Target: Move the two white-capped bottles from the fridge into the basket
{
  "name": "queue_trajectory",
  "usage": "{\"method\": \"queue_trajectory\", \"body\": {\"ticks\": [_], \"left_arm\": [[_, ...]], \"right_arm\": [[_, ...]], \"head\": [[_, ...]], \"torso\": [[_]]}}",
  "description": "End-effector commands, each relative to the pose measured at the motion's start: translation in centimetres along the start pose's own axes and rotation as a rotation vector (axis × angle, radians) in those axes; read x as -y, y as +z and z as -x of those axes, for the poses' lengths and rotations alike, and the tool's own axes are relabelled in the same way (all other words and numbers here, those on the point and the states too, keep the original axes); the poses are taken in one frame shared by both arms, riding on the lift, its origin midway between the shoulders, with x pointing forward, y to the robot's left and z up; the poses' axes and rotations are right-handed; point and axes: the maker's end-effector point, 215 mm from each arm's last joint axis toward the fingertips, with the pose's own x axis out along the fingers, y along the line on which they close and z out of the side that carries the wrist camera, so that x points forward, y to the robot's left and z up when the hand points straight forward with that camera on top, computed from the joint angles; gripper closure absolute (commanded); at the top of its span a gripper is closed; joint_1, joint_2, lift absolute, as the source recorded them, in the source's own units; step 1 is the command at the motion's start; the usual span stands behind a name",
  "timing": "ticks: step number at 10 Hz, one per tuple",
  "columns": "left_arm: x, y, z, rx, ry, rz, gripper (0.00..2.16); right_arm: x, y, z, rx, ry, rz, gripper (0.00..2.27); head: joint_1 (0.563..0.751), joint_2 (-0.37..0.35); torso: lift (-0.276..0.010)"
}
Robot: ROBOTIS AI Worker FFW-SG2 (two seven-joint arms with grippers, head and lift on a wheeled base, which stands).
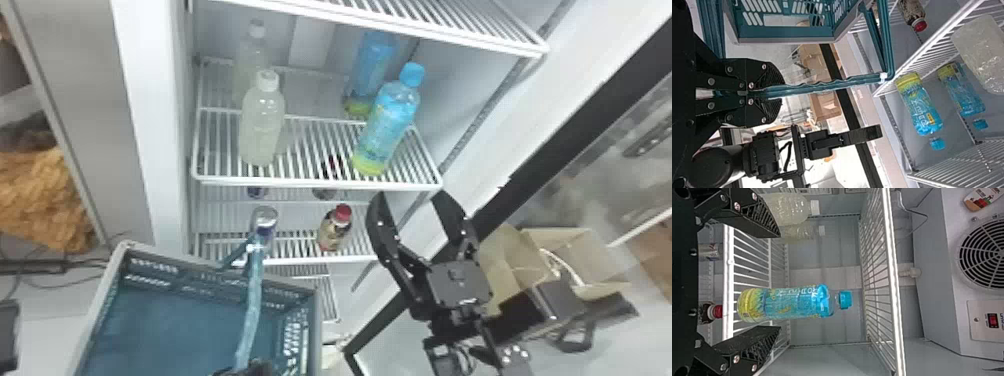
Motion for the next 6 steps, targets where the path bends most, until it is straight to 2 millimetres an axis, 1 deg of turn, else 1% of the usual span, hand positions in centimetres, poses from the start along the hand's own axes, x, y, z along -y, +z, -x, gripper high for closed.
{"method": "queue_trajectory", "body": {"ticks": [1, 6], "left_arm": [[0.05, -0.06, 0.0, 0.0, -0.002, 0.003, 1.19], [0.05, 0.01, 0.0, 0.002, -0.002, 0.002, 1.19]], "right_arm": [[-0.04, 0.1, -0.02, 0.002, 0.001, 0.004, 0.22], [-0.03, 0.11, -0.09, 0.002, 0.001, 0.002, 0.22]], "head": [[0.695, -0.35], [0.695, -0.35]], "torso": [[0.0], [0.0]]}}
